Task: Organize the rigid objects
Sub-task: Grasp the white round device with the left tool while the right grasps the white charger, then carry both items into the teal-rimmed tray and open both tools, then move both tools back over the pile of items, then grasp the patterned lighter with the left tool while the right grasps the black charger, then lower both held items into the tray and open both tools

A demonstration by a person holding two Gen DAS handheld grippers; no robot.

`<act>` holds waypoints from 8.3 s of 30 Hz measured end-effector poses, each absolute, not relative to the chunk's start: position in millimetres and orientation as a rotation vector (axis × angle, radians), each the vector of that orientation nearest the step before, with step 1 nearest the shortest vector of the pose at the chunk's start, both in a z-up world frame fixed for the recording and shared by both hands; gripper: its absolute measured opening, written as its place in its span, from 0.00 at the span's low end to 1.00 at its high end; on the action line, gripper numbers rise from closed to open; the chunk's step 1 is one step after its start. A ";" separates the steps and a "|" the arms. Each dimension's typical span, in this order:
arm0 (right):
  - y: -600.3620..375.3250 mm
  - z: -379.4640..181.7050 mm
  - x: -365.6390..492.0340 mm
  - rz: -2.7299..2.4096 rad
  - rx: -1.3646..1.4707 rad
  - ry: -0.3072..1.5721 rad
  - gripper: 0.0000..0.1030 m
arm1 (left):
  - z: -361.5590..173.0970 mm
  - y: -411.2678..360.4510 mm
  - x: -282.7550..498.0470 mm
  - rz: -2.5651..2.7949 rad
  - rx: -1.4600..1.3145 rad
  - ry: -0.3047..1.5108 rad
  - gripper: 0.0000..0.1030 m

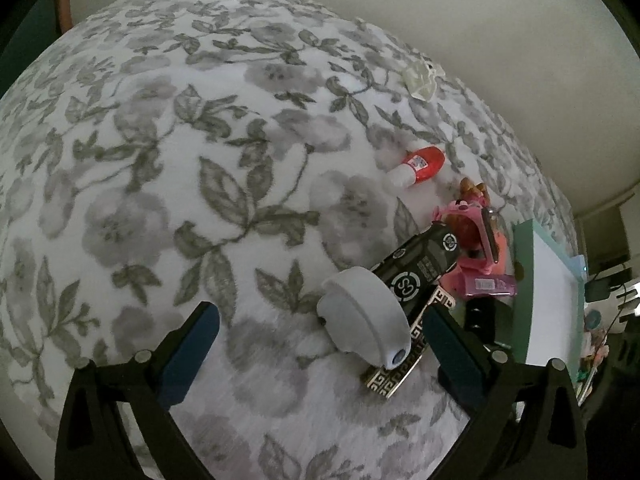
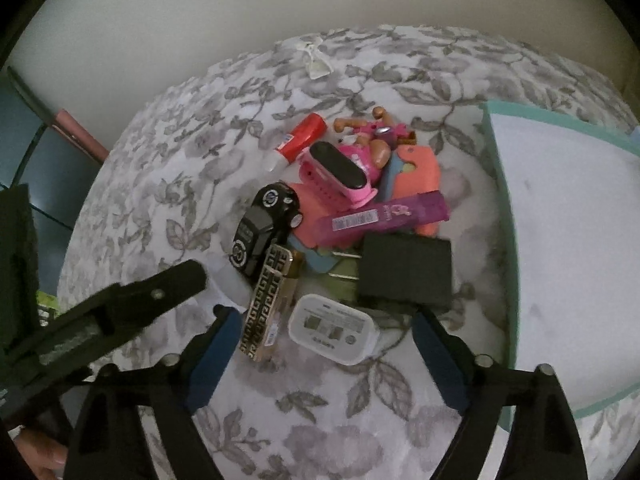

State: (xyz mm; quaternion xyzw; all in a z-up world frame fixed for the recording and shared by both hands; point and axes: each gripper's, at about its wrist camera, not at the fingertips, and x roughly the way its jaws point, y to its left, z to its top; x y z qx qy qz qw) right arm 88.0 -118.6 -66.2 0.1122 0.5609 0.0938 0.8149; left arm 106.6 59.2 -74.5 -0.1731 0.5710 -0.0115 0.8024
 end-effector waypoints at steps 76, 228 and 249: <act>-366.5 -46.0 70.1 -0.459 0.443 0.989 0.50 | -49.3 -206.0 150.8 -0.299 -0.261 1.265 0.50; -287.9 -26.9 69.8 -0.122 0.426 1.080 0.53 | 14.7 -98.2 100.1 -0.256 -0.187 1.082 0.20; -347.8 -43.9 45.2 -0.288 0.493 1.134 0.53 | -16.6 -187.2 70.3 -0.510 -0.064 1.260 0.20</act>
